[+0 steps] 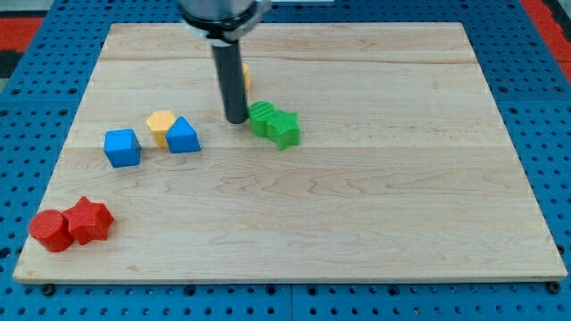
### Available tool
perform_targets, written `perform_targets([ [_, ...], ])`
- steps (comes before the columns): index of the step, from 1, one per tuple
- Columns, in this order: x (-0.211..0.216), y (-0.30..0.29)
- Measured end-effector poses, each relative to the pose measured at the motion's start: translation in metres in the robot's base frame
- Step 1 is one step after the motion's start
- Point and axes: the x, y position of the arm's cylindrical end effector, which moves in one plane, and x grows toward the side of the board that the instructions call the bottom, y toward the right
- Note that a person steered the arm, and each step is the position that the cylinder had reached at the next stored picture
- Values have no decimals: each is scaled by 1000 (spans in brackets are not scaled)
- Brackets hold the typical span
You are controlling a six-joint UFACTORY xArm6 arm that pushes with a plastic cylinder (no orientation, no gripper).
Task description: Move yellow hexagon into yellow heart
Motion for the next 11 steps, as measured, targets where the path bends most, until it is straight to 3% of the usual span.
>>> perform_targets([
  [1, 0, 22],
  [2, -8, -22],
  [4, -34, -204],
  [5, -14, -254],
  [6, 7, -250],
  [9, 40, -162],
  [11, 2, -132],
])
